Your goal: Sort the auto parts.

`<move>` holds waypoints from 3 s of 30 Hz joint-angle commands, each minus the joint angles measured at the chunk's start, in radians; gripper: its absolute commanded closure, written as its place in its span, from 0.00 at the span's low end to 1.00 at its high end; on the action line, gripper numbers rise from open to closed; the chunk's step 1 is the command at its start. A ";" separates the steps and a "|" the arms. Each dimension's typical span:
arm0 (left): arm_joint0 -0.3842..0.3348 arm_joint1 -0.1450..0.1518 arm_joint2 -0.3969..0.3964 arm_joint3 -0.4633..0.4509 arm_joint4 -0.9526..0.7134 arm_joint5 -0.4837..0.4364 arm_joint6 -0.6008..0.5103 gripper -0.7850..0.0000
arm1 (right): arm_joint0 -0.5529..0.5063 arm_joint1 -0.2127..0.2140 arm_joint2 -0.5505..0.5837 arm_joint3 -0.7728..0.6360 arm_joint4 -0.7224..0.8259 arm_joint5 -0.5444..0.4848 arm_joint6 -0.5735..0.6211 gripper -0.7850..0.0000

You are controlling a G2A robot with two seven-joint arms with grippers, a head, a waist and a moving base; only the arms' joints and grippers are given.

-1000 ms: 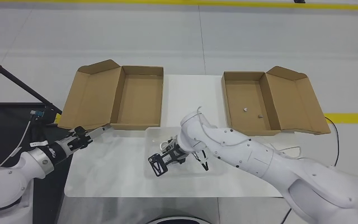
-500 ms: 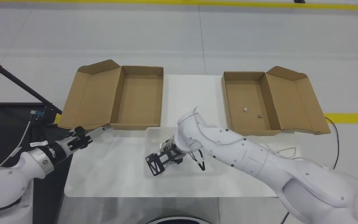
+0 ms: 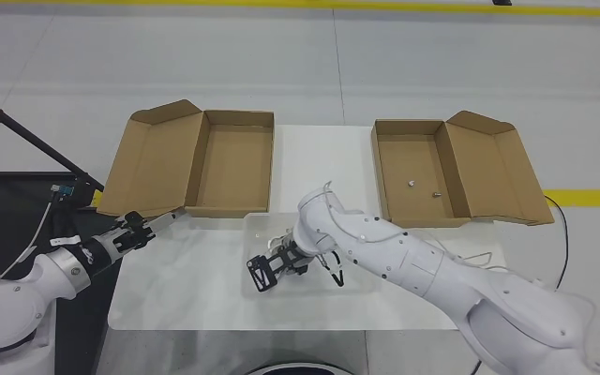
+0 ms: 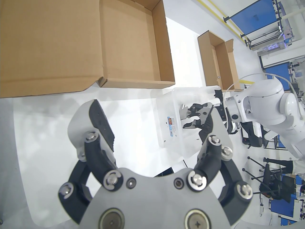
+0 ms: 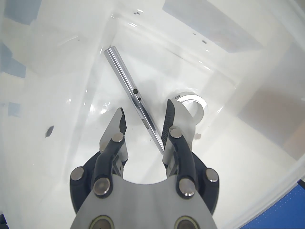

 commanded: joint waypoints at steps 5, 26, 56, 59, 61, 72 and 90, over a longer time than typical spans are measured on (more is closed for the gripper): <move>0.000 0.000 0.000 0.000 0.000 0.000 0.000 0.00 | -0.001 -0.008 0.000 0.019 0.007 0.000 0.000 0.53; 0.000 0.000 0.000 0.000 0.000 0.000 0.000 0.00 | -0.016 -0.002 0.000 0.064 0.040 0.000 0.000 0.65; 0.001 0.000 0.001 0.001 0.000 0.000 0.005 0.00 | 0.159 0.100 0.005 -0.059 0.186 0.000 -0.040 1.00; 0.012 0.000 0.007 0.001 0.002 -0.004 0.048 0.00 | 0.186 0.121 0.043 -0.077 0.147 0.013 -0.068 1.00; 0.019 0.001 0.000 -0.001 0.005 -0.003 0.071 0.00 | 0.188 0.132 0.070 -0.116 0.103 0.071 -0.065 1.00; 0.033 0.008 -0.042 0.009 -0.012 0.009 0.101 0.00 | 0.174 0.151 0.109 -0.194 0.042 0.143 -0.074 1.00; 0.065 0.008 -0.045 0.008 -0.034 0.021 0.166 0.00 | 0.160 0.086 0.093 -0.083 -0.026 0.189 -0.209 1.00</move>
